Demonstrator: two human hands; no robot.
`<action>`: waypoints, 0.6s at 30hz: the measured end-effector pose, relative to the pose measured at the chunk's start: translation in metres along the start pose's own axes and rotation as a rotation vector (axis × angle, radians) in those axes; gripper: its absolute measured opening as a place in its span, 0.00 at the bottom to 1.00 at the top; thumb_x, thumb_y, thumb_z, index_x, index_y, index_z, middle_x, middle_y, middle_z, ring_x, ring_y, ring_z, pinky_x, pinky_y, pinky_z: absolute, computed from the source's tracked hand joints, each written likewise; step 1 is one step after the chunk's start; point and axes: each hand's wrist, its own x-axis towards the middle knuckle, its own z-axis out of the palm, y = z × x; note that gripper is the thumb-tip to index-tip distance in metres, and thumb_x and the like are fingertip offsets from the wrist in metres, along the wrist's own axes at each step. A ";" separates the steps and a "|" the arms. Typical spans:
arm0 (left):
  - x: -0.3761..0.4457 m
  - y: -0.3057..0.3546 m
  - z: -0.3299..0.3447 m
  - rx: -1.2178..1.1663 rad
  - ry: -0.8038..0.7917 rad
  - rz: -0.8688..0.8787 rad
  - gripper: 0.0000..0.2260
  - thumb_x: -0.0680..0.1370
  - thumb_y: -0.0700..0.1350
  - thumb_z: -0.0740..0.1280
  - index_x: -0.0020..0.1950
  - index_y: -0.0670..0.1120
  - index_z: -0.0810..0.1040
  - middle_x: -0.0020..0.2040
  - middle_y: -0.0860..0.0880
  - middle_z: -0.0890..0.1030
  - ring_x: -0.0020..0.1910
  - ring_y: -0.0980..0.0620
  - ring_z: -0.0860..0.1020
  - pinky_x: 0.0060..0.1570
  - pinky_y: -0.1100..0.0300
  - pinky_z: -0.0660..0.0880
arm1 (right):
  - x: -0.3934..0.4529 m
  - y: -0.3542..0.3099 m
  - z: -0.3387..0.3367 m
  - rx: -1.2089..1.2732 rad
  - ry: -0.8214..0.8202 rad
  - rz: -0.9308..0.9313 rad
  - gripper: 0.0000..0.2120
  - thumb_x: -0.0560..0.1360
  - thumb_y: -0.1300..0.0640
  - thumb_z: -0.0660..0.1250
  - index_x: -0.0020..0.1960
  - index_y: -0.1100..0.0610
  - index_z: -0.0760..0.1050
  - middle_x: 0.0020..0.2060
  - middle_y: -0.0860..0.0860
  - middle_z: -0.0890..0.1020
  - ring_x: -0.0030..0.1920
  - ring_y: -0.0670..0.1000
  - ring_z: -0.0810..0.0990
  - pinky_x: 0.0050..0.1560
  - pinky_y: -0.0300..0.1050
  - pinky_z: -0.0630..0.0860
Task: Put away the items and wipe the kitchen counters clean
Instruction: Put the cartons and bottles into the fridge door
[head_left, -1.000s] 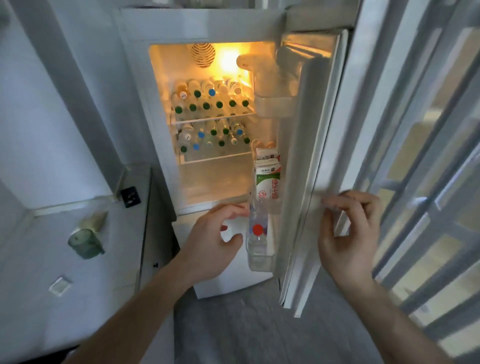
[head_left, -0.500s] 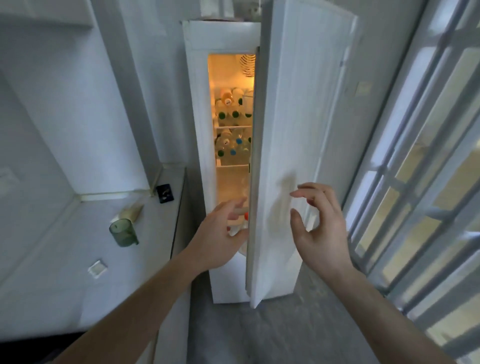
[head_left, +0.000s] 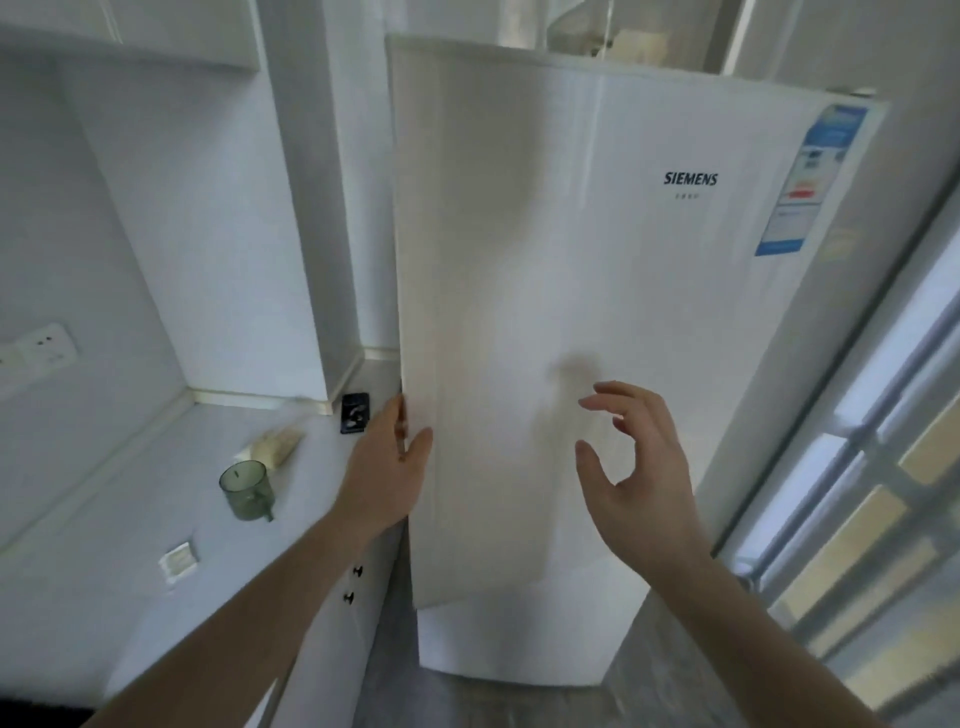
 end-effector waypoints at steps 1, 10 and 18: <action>0.008 -0.001 0.001 0.006 0.022 0.002 0.16 0.83 0.46 0.64 0.71 0.52 0.73 0.59 0.59 0.81 0.56 0.65 0.79 0.61 0.57 0.77 | 0.009 0.007 0.002 0.006 -0.016 -0.007 0.21 0.74 0.67 0.71 0.63 0.51 0.76 0.64 0.44 0.74 0.69 0.47 0.73 0.67 0.49 0.73; 0.078 -0.015 0.012 0.119 0.206 -0.097 0.06 0.81 0.52 0.66 0.52 0.51 0.77 0.45 0.50 0.84 0.45 0.49 0.83 0.52 0.43 0.81 | 0.078 0.067 0.021 -0.067 -0.135 -0.159 0.26 0.73 0.66 0.72 0.69 0.49 0.75 0.75 0.44 0.67 0.76 0.47 0.64 0.73 0.45 0.66; 0.116 -0.027 0.008 0.232 0.227 -0.081 0.06 0.81 0.51 0.68 0.54 0.50 0.78 0.47 0.53 0.84 0.46 0.53 0.81 0.47 0.57 0.77 | 0.113 0.094 0.058 -0.158 -0.190 -0.172 0.34 0.73 0.63 0.73 0.75 0.48 0.69 0.81 0.47 0.57 0.81 0.52 0.52 0.74 0.62 0.66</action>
